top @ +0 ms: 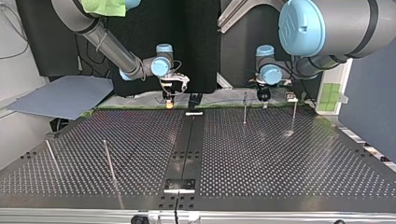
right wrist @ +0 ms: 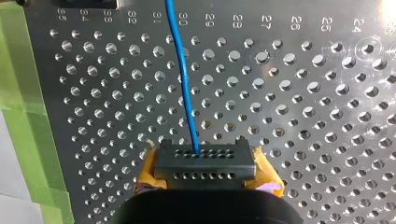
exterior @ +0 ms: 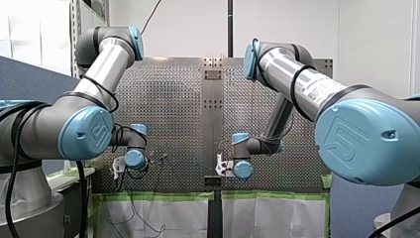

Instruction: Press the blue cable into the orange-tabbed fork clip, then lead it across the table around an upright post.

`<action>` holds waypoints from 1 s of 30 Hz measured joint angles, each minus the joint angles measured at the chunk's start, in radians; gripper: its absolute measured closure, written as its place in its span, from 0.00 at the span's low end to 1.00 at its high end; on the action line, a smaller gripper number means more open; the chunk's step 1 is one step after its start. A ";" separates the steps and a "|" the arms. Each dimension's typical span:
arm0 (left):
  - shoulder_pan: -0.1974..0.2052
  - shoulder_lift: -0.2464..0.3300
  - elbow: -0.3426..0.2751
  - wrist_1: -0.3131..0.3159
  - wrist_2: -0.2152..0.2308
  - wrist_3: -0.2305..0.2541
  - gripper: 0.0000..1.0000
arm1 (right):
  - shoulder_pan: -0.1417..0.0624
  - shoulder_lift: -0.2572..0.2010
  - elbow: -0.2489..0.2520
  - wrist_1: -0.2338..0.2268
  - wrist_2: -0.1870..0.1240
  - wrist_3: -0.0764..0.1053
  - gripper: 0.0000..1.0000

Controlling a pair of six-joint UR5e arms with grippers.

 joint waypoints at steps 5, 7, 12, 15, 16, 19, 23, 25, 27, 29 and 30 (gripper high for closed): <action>0.001 0.002 -0.026 -0.048 0.029 0.026 0.00 | 0.000 0.000 0.000 0.003 0.000 -0.001 1.00; 0.001 0.004 -0.041 -0.056 0.044 0.029 0.00 | 0.000 0.000 0.000 0.004 0.000 -0.001 1.00; 0.003 0.034 -0.089 -0.031 0.093 0.015 0.00 | 0.000 0.000 0.000 0.005 0.000 -0.001 1.00; 0.000 0.058 -0.115 -0.008 0.119 -0.006 0.00 | 0.001 0.000 0.000 0.005 0.000 -0.001 1.00; -0.001 0.066 -0.123 0.001 0.127 -0.012 0.00 | 0.002 0.000 0.000 0.005 0.000 -0.001 1.00; -0.004 0.096 -0.153 0.030 0.154 -0.024 0.00 | 0.004 0.000 0.000 0.009 -0.001 -0.001 1.00; -0.007 0.139 -0.197 0.062 0.174 -0.026 0.00 | 0.004 0.000 0.000 0.015 0.000 -0.001 1.00; -0.009 0.155 -0.214 0.068 0.180 -0.023 0.00 | 0.004 0.000 0.000 0.016 0.000 -0.001 1.00; -0.011 0.166 -0.235 0.071 0.183 -0.019 0.00 | 0.004 0.000 0.000 0.016 0.000 -0.001 1.00; -0.013 0.171 -0.255 0.071 0.185 -0.014 0.00 | 0.005 0.000 0.000 0.017 0.000 -0.001 1.00; -0.013 0.172 -0.264 0.071 0.186 -0.010 0.00 | 0.005 0.000 0.000 0.017 0.000 -0.001 1.00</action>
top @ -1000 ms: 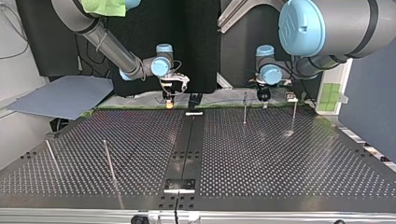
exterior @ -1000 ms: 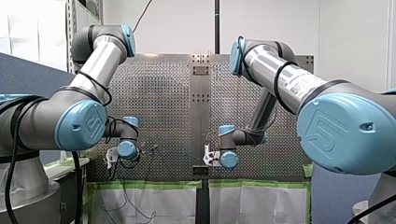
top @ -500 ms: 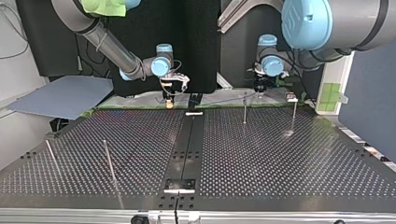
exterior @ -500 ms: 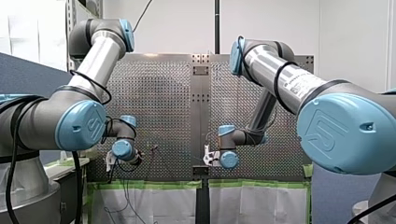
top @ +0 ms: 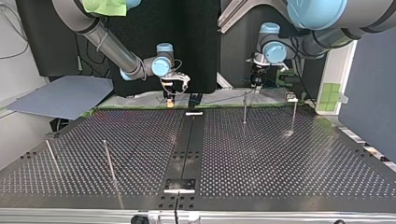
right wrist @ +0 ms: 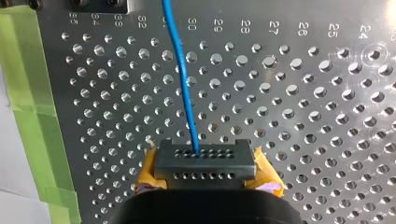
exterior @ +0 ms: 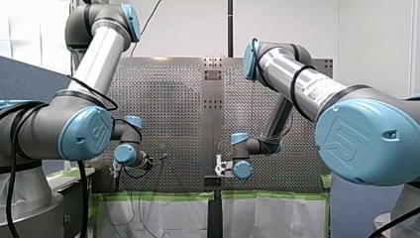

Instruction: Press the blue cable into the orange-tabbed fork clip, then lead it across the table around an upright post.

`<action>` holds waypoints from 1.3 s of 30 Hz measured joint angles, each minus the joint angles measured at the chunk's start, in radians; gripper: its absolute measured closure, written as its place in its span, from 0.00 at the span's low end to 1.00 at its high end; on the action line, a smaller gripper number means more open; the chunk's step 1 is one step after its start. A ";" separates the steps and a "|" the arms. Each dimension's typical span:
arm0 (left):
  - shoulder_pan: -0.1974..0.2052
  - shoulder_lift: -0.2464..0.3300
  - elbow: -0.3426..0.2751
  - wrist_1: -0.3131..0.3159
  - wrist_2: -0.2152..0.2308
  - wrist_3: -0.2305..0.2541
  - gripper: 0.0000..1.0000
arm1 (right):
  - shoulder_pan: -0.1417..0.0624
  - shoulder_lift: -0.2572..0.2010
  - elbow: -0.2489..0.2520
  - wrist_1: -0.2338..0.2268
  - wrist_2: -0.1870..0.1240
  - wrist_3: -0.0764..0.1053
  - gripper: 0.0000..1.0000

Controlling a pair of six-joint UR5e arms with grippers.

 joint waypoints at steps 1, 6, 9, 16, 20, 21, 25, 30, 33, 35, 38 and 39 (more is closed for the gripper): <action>-0.001 0.001 -0.008 -0.001 0.000 0.004 0.00 | 0.000 0.000 0.000 0.000 0.000 0.000 1.00; -0.012 0.002 -0.030 -0.009 0.007 0.021 0.00 | 0.000 0.000 0.000 -0.001 0.001 0.000 1.00; -0.020 0.003 -0.032 -0.007 0.012 0.024 0.00 | 0.000 0.000 0.000 -0.001 0.000 0.000 1.00; -0.041 0.002 -0.032 0.042 0.013 0.043 0.00 | 0.000 0.000 0.000 -0.002 0.000 0.000 1.00; -0.053 0.002 -0.032 0.069 0.000 0.049 0.00 | 0.000 0.000 0.000 -0.002 0.000 0.000 1.00; -0.055 0.002 -0.032 0.072 -0.004 0.050 0.00 | 0.000 0.000 0.000 -0.002 0.000 0.000 1.00; -0.064 0.002 -0.032 0.084 -0.019 0.053 0.00 | 0.000 0.000 0.000 -0.002 0.000 0.000 1.00; -0.075 0.002 -0.032 0.096 -0.034 0.055 0.00 | 0.000 0.000 0.000 -0.002 0.000 0.000 1.00; -0.081 0.002 -0.032 0.099 -0.046 0.060 0.00 | 0.000 0.000 0.000 -0.003 0.000 0.000 1.00; -0.084 0.002 -0.032 0.100 -0.053 0.065 0.00 | 0.000 0.000 0.000 -0.003 0.000 0.000 1.00; -0.089 0.002 -0.032 0.102 -0.059 0.067 0.00 | 0.000 0.000 0.000 -0.002 -0.001 0.000 1.00; -0.090 0.002 -0.032 0.103 -0.062 0.068 0.00 | 0.000 0.000 0.000 -0.002 -0.001 0.000 1.00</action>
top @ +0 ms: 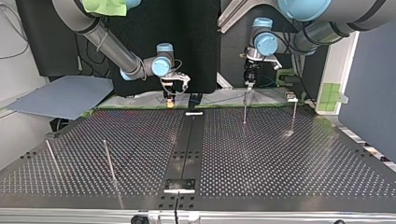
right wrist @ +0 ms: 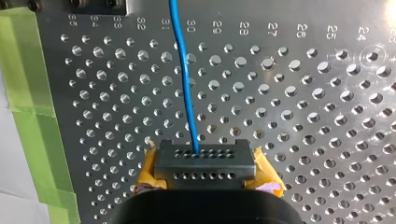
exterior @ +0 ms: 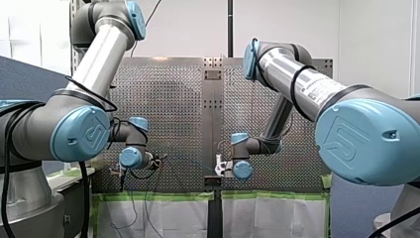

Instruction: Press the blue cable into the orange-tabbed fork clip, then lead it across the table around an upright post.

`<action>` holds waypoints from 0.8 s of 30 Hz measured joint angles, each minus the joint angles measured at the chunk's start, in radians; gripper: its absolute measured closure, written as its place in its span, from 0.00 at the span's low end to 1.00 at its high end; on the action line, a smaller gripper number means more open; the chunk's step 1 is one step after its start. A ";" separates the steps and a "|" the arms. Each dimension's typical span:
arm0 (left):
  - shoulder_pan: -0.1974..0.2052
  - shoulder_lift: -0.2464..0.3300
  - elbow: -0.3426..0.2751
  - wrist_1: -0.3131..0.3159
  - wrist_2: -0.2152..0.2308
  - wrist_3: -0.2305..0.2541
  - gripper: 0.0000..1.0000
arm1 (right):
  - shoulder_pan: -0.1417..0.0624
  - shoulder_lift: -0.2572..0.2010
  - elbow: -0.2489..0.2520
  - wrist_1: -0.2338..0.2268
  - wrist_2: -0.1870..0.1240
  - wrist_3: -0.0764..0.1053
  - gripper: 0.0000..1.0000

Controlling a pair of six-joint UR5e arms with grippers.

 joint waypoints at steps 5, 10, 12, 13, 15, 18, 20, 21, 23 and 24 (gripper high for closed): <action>-0.005 0.000 0.000 0.001 -0.020 0.016 0.00 | 0.000 0.000 0.000 0.001 0.000 0.000 1.00; -0.010 0.000 0.000 0.001 -0.027 0.030 0.00 | 0.000 0.000 0.000 0.001 0.000 0.000 1.00; -0.012 0.000 0.000 0.001 -0.027 0.034 0.00 | 0.000 0.000 0.000 0.001 0.000 0.000 1.00; -0.013 0.000 0.000 0.001 -0.027 0.036 0.00 | -0.001 0.000 0.000 0.001 0.000 0.001 1.00; -0.014 0.000 0.000 0.001 -0.027 0.041 0.00 | -0.001 0.000 0.000 0.001 0.000 0.001 1.00; -0.016 0.000 0.000 0.001 -0.027 0.046 0.00 | -0.001 0.000 0.000 0.000 0.000 0.002 1.00; -0.017 0.000 0.000 0.001 -0.028 0.046 0.00 | -0.001 0.000 0.000 0.000 0.000 0.003 1.00; -0.018 0.000 0.000 0.001 -0.028 0.046 0.00 | -0.001 0.000 0.000 -0.001 0.000 0.003 1.00; -0.018 0.000 0.000 0.001 -0.028 0.046 0.00 | -0.001 0.000 0.000 -0.001 -0.001 0.004 1.00; -0.018 0.000 0.000 0.001 -0.028 0.046 0.00 | -0.001 0.000 0.000 -0.001 -0.001 0.004 1.00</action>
